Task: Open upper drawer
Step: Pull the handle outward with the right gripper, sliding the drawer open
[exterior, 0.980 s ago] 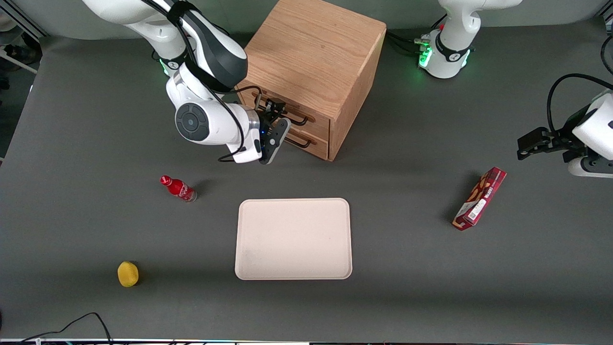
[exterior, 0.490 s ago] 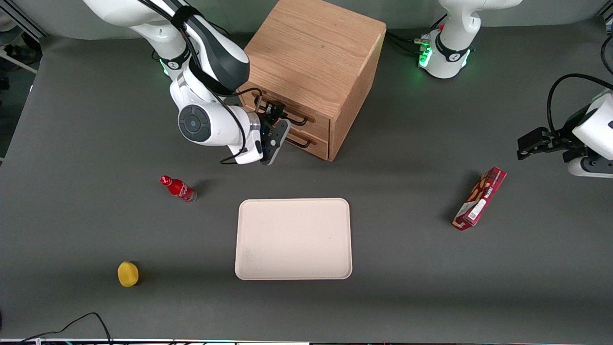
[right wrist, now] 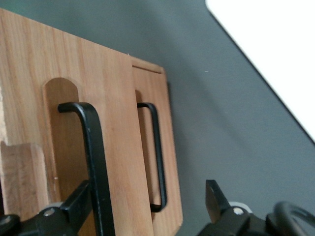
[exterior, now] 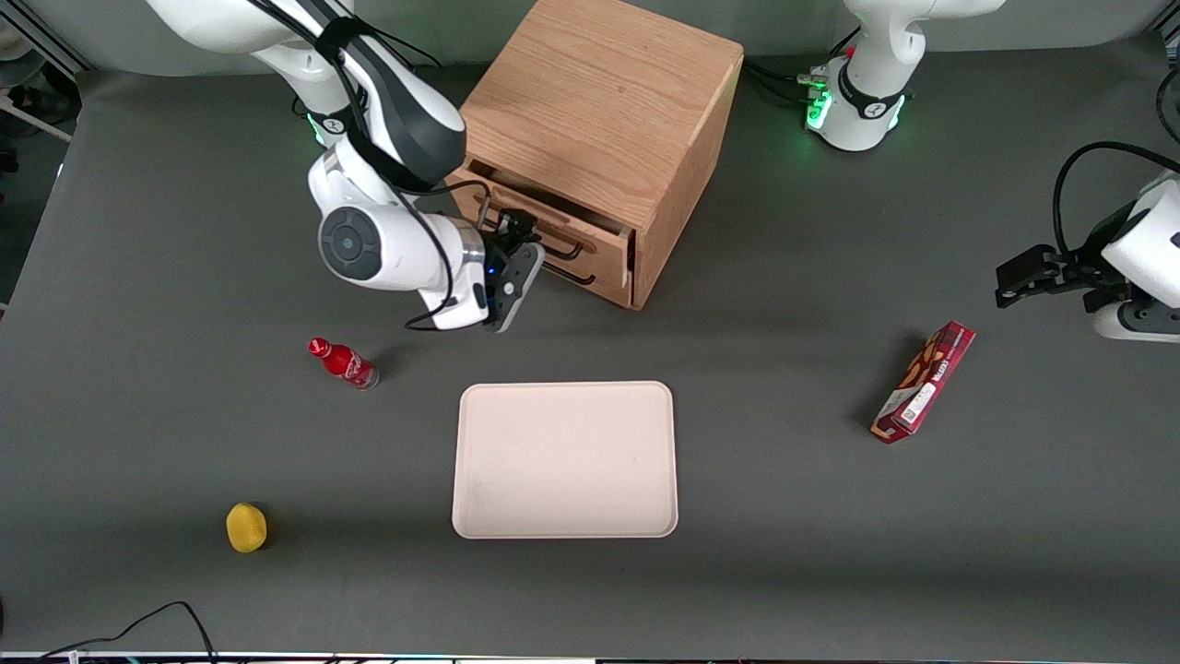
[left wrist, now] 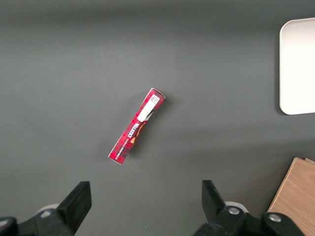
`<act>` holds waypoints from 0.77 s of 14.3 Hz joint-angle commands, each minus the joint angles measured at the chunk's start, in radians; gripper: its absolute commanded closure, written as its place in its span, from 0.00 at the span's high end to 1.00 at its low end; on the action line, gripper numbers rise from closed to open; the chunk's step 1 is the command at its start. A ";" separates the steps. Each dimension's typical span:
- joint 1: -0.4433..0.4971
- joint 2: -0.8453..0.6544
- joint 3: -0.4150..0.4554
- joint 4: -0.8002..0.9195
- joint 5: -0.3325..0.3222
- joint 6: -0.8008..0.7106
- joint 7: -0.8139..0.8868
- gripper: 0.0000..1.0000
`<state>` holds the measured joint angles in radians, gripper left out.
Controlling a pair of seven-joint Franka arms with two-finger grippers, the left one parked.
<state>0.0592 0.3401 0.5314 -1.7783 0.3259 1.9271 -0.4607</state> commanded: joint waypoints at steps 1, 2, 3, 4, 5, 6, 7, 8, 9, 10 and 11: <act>0.004 0.008 -0.031 0.036 -0.025 0.001 -0.021 1.00; 0.002 0.017 -0.034 0.048 -0.057 0.001 -0.021 1.00; 0.004 0.034 -0.039 0.068 -0.086 0.000 -0.021 1.00; 0.002 0.048 -0.044 0.086 -0.099 -0.003 -0.021 1.00; 0.001 0.059 -0.047 0.103 -0.100 -0.004 -0.021 1.00; 0.002 0.066 -0.062 0.123 -0.102 -0.004 -0.024 1.00; 0.007 0.079 -0.080 0.143 -0.102 -0.007 -0.047 1.00; 0.007 0.085 -0.093 0.155 -0.103 -0.008 -0.064 1.00; 0.007 0.085 -0.103 0.158 -0.117 -0.008 -0.075 1.00; 0.007 0.092 -0.109 0.174 -0.136 -0.008 -0.084 1.00; 0.004 0.105 -0.111 0.189 -0.152 -0.013 -0.084 1.00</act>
<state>0.0560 0.4051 0.4331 -1.6495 0.2129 1.9268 -0.5183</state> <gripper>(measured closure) 0.000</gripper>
